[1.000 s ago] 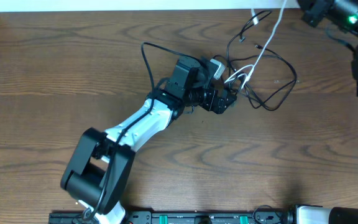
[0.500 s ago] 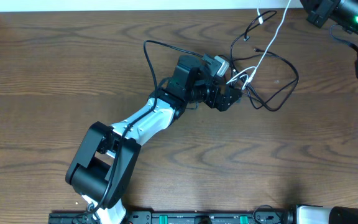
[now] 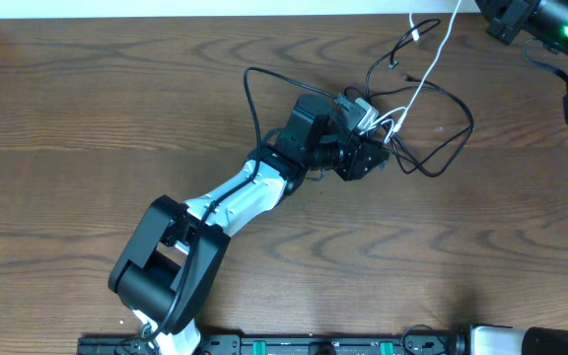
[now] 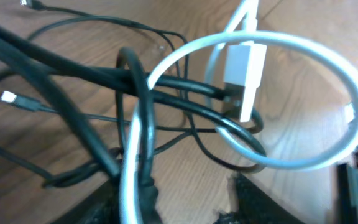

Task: Untangle cables

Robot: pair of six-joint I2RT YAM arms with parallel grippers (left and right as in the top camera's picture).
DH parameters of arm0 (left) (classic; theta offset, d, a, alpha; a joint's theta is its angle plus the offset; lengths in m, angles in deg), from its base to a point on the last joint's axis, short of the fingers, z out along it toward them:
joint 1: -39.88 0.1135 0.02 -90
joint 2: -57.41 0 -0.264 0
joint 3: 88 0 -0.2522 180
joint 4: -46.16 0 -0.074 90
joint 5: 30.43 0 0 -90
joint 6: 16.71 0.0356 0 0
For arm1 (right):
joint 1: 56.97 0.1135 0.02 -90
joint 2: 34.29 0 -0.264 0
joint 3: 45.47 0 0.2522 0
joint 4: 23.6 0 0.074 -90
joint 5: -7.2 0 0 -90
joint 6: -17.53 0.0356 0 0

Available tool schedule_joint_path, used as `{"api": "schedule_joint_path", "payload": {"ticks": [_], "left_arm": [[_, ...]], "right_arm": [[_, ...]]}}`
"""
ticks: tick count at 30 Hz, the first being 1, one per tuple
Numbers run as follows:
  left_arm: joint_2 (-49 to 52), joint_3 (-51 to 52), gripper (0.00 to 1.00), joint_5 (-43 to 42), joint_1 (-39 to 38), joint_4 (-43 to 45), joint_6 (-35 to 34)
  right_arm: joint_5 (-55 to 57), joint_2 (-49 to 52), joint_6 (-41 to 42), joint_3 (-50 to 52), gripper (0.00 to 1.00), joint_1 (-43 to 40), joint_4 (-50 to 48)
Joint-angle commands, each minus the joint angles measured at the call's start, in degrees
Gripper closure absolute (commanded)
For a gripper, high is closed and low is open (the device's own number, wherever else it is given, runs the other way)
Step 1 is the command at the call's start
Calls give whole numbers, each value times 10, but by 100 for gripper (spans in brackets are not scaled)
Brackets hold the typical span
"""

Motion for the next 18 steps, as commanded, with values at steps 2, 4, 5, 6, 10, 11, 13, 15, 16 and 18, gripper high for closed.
{"api": "schedule_joint_path", "payload": {"ticks": [2, 4, 5, 6, 10, 11, 13, 15, 16, 18], "left_arm": [[-1, -1, 75, 22, 2, 3, 4], [-1, -1, 92, 26, 2, 3, 4], [-1, -1, 92, 31, 2, 2, 4], [-1, -1, 92, 35, 2, 2, 4], [-1, -1, 92, 35, 11, -1, 4], [-1, -1, 93, 35, 16, -6, 4], [-2, -1, 93, 35, 33, -25, 4], [-2, -1, 93, 35, 58, -53, 4], [-2, -1, 93, 35, 78, -72, 4], [-2, -1, 92, 35, 115, -104, 4]], "right_arm": [[-6, -6, 8, -12, 99, 0, -2], [-7, -6, 8, -12, 99, 0, -2], [-6, -6, 8, -12, 99, 0, -2], [-6, -6, 8, -12, 99, 0, -2], [-6, -6, 8, -11, 99, 0, -1], [-6, -6, 7, -11, 99, 0, 1], [-5, -6, -2, -11, 99, -1, 7], [-2, -6, -9, -11, 99, -3, 17], [3, -6, -15, -11, 99, -6, 26], [14, -6, -28, -11, 99, -10, 43]]}}
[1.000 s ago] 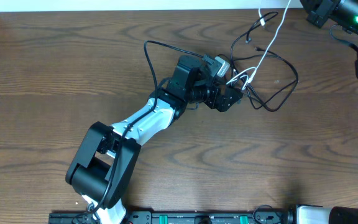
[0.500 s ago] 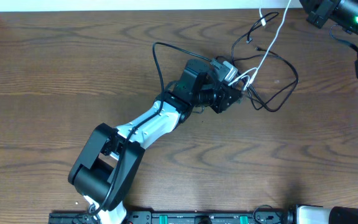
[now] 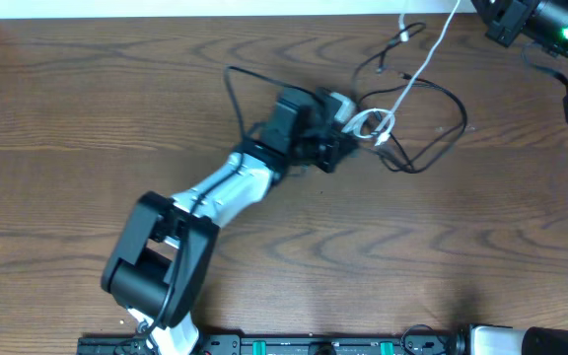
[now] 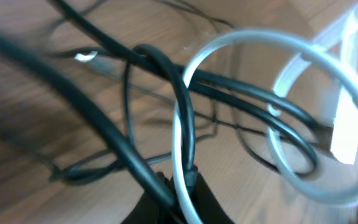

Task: Untangle cables

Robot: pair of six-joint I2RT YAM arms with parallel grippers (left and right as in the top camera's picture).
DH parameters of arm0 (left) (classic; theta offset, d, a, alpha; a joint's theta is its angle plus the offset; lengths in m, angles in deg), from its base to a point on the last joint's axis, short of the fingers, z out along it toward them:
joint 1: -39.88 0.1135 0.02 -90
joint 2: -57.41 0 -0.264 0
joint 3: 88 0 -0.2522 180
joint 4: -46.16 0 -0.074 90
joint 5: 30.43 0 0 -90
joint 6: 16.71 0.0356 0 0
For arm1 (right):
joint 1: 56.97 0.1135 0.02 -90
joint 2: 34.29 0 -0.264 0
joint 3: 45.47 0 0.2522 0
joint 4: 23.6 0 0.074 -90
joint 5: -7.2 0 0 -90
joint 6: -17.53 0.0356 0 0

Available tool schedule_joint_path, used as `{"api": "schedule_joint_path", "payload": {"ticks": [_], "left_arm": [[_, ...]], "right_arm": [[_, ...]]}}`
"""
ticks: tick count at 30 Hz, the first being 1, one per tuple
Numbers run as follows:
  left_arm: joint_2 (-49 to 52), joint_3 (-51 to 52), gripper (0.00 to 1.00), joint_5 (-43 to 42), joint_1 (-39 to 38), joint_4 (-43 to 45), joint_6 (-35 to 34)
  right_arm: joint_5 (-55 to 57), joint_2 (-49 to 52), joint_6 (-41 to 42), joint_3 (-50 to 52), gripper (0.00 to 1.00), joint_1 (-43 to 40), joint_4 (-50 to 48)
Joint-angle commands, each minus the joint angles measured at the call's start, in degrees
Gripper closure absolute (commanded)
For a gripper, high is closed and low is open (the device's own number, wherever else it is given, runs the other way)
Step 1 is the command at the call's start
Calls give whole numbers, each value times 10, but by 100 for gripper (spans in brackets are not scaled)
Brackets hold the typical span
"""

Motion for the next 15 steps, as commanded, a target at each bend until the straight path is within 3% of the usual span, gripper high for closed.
{"api": "schedule_joint_path", "payload": {"ticks": [1, 15], "left_arm": [[-2, -1, 93, 8, 74, -41, 3], [-21, -1, 92, 8, 372, -154, 3]], "right_arm": [[19, -6, -30, -11, 99, -11, 19], [203, -5, -159, -11, 99, -29, 177]]}}
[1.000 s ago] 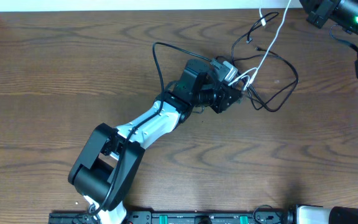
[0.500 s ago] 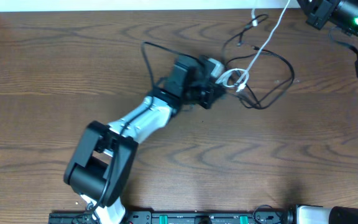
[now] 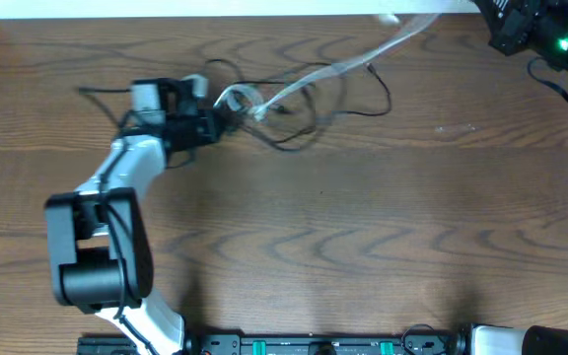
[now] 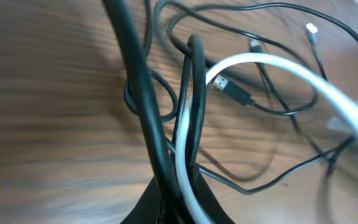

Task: Untangle cables

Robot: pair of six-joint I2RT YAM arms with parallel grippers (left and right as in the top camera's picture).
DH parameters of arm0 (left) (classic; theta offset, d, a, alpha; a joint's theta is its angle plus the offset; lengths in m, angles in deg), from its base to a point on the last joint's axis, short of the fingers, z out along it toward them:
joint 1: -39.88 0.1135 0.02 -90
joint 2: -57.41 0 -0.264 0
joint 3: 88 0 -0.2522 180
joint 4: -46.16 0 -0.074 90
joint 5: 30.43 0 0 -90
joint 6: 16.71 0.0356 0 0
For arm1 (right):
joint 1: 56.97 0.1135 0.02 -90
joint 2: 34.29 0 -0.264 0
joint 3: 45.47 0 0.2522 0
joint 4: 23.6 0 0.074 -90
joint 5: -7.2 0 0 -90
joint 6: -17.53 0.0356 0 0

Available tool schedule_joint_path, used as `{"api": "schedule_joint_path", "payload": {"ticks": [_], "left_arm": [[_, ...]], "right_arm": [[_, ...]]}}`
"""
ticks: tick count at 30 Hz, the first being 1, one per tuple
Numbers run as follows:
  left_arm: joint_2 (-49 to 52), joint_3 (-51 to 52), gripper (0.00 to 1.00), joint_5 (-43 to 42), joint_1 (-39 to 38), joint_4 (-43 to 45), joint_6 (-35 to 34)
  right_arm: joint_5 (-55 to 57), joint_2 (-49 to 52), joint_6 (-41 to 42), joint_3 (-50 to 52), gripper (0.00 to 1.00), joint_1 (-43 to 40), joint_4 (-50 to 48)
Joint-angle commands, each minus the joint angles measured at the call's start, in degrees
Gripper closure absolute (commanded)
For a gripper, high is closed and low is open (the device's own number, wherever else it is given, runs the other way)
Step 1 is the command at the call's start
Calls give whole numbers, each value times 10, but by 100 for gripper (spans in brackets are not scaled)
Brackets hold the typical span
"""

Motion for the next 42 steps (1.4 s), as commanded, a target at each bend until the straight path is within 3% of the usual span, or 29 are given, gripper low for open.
{"api": "schedule_joint_path", "payload": {"ticks": [1, 6, 10, 18, 21, 23, 25, 28, 35, 39, 42], "left_arm": [[-21, -1, 93, 7, 46, -14, 8], [-22, -1, 93, 11, 90, -17, 38], [-22, -1, 92, 9, 93, -35, 38], [-23, -1, 92, -73, 26, -28, 56], [-23, -1, 93, -112, -8, -2, 56], [-23, -1, 92, -156, -27, 31, 55], [-25, -1, 93, -208, -38, 70, 55], [-29, -1, 93, -297, -52, 143, 40], [-45, -1, 92, -345, -96, 264, -39], [-47, -1, 93, -344, -129, 288, -38], [-47, -1, 92, -344, -148, 291, -38]], "right_arm": [[88, -4, -60, -11, 99, -8, 23], [189, 0, -102, -11, 99, -21, 59], [188, 7, -122, -11, 99, -35, 98], [59, 51, -210, -10, 98, -21, 155], [-28, 78, -266, -10, 79, -11, 169], [-91, 98, -297, -10, 75, -4, 177], [-148, 120, -310, -10, 60, 2, 180], [-209, 151, -312, -10, 48, 14, 180], [-265, 219, -336, -10, 47, 72, 178], [-257, 228, -335, -10, 41, 104, 169], [-251, 228, -330, -10, 31, 120, 156]]}}
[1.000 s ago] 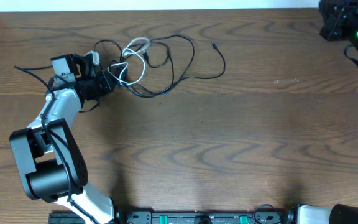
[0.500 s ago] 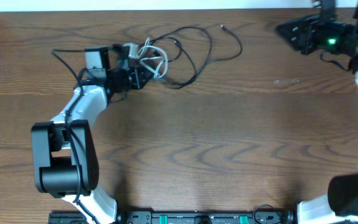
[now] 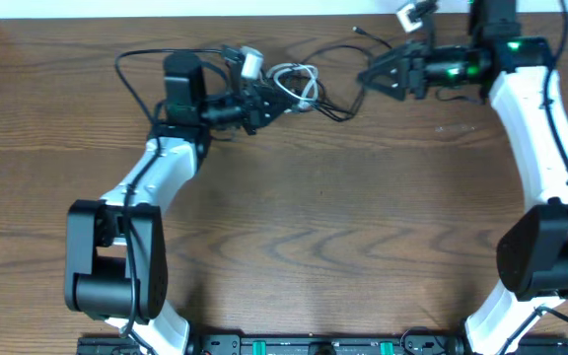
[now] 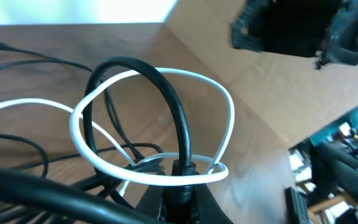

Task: Untangle cables

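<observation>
The tangle lies at the far middle of the table: a coiled white cable (image 3: 299, 84) and thin black cables (image 3: 338, 104). My left gripper (image 3: 256, 105) is shut on a thick black cable (image 4: 166, 102) that arches up from the jaws (image 4: 179, 198). The white cable's loop (image 4: 219, 102) rings that black arch. A black loop (image 3: 131, 67) trails to the left of the wrist. My right gripper (image 3: 371, 74) points left at the tangle's right end, fingers apart with nothing seen between them; it also shows head-on (image 4: 291, 28) in the left wrist view.
A white plug (image 3: 412, 12) lies at the table's far edge, above the right gripper. The wooden table (image 3: 343, 237) has a white wall along its far edge. The right arm (image 3: 535, 148) runs down the right side.
The left gripper has moved right with the bundle. The white cable, then stretched towards the top right corner, now lies slack in a coil. The right arm has come into view beside the tangle.
The left gripper was shut on the tangle at mid-table, with the white cable running up to the right corner. Then it was slightly further left, then at the far left with the white cable stretched. Now the bundle sits at the far middle, the cable slack.
</observation>
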Robot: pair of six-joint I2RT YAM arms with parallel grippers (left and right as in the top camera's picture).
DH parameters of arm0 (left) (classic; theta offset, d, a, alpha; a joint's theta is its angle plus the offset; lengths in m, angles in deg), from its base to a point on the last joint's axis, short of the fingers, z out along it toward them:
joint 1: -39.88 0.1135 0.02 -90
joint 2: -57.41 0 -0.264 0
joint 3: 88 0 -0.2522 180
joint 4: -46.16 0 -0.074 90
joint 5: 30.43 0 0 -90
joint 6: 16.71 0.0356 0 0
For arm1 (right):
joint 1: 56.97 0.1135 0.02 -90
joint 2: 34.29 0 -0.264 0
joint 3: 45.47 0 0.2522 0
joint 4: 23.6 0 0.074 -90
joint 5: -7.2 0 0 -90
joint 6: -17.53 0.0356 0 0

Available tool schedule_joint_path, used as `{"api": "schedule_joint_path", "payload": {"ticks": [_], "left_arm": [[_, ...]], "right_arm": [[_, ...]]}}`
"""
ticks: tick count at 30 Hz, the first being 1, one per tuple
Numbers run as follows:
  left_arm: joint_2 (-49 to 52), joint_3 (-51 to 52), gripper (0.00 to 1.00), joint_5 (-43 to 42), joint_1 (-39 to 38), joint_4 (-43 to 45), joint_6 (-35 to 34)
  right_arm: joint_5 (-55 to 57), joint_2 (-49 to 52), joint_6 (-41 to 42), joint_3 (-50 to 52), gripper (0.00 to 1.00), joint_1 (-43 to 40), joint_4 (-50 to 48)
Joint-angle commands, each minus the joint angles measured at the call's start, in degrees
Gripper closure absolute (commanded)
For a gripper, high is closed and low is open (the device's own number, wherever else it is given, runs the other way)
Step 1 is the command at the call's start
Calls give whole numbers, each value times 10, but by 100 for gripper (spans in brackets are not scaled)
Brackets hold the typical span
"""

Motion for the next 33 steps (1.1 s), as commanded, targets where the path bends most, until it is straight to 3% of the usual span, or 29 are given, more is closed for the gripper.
{"api": "schedule_joint_path", "payload": {"ticks": [1, 7, 14, 19, 23, 27, 31, 33], "left_arm": [[-15, -3, 93, -24, -25, 12, -7], [-15, -3, 93, -23, -46, 56, -7], [-16, -3, 92, -9, -47, 110, -12], [-16, -3, 93, -3, -47, 114, -12], [-16, -3, 93, -3, -47, 115, -12], [-16, -3, 93, -3, -53, 114, -12], [-16, -3, 93, -3, -61, 114, -12], [-16, -3, 92, -3, -62, 114, -12]], "right_arm": [[-21, -3, -1, -8, 29, 19, -12], [82, -3, 101, -8, 28, 27, -13], [85, -3, 263, -8, 24, 29, -35], [85, -3, 295, -8, 19, 45, -41], [85, -3, 295, -8, 21, 63, -43], [86, -3, 295, -8, 33, 71, -52], [94, -3, 295, -8, 74, 72, -52], [96, -3, 295, -8, 87, 72, -52]]}}
